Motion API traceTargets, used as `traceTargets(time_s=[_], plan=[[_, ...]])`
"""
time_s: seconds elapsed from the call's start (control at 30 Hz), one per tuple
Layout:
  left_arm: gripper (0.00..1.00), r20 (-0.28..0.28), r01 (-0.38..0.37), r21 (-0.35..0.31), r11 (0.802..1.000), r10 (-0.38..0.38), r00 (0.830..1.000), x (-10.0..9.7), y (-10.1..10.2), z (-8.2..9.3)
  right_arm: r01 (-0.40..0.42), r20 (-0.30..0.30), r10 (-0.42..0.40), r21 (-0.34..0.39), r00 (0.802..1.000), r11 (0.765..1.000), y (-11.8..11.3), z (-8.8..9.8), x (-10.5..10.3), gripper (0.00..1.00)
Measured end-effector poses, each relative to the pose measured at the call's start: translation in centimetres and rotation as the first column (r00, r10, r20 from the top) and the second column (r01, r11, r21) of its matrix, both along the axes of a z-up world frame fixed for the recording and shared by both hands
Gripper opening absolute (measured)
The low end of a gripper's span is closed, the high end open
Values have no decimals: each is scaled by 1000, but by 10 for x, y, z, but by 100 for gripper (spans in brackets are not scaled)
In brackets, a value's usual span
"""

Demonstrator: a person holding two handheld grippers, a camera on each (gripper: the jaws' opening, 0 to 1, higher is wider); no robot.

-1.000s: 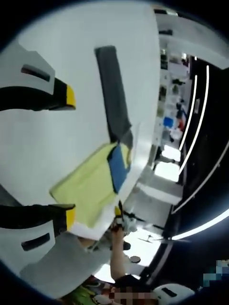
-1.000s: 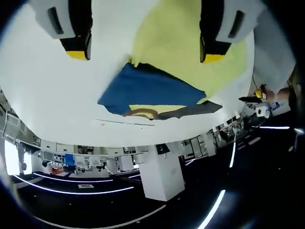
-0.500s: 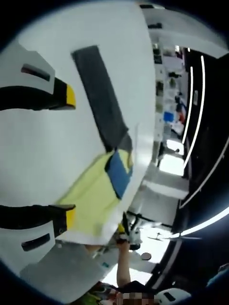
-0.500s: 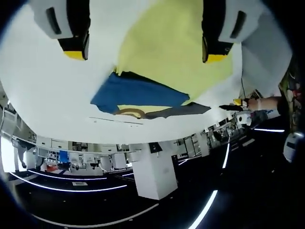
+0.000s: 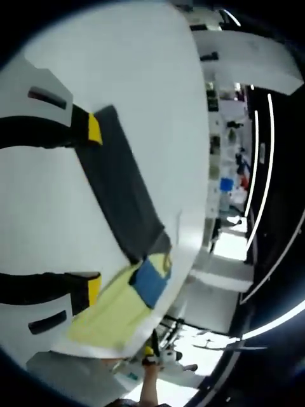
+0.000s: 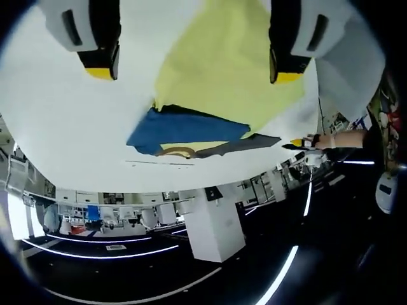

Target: Fold the garment on the visible template until the final outline fits inside the template.

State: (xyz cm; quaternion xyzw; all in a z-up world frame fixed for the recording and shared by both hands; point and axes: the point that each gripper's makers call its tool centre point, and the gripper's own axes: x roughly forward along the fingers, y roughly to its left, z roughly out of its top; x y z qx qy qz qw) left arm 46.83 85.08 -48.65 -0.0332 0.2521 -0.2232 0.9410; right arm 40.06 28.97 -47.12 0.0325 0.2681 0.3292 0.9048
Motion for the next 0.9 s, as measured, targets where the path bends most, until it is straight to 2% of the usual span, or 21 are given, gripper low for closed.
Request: traceTargets(time_s=[0.03,0.1,0.17,0.3,0.37,0.43,0.47,0.5,0.53,0.57,0.7,0.77,0.9], plan=[[72,-18,-37,30,999,38,999,4,12,-5,0,2,0,0,1000,1000,-2,0,1,99],[70,-13,-51,67,996,52,999,5,19,-9,0,2,0,1,1000,1000,-2,3,2,98],[69,-51,-96,81,992,100,994,8,30,-18,0,6,0,0,1000,1000,-1,4,3,98],[57,-125,-220,32,975,222,967,9,42,-31,2,5,-2,0,1000,1000,0,3,4,97],[52,-129,-223,30,974,225,966,12,45,-37,-1,5,1,-5,1000,1000,0,1,3,96],[48,-166,-252,29,967,253,953,8,45,-46,-2,4,2,-9,1000,1000,1,0,1,96],[46,-136,-274,21,962,274,952,6,42,-42,0,1,0,-9,1000,1000,0,0,1,96],[44,-158,-297,6,955,294,943,4,42,-43,3,-4,-3,-9,1000,1000,-1,-1,-1,96],[42,-142,-316,-9,949,311,940,7,42,-40,5,-3,-5,-10,1000,1000,-2,-1,-2,96],[40,-155,-329,-34,944,320,935,6,40,-40,8,0,-8,-10,1000,1000,-4,-1,-2,96],[30,-156,-359,-38,933,349,924,9,49,-42,33,1,-33,0,999,999,-8,0,-3,95],[26,-166,-392,-72,917,376,912,10,50,-41,35,0,-35,-6,999,999,-8,-1,-5,94],[16,-182,-401,-69,914,383,905,16,55,-45,43,-5,-43,0,999,999,-9,-2,-7,93]])
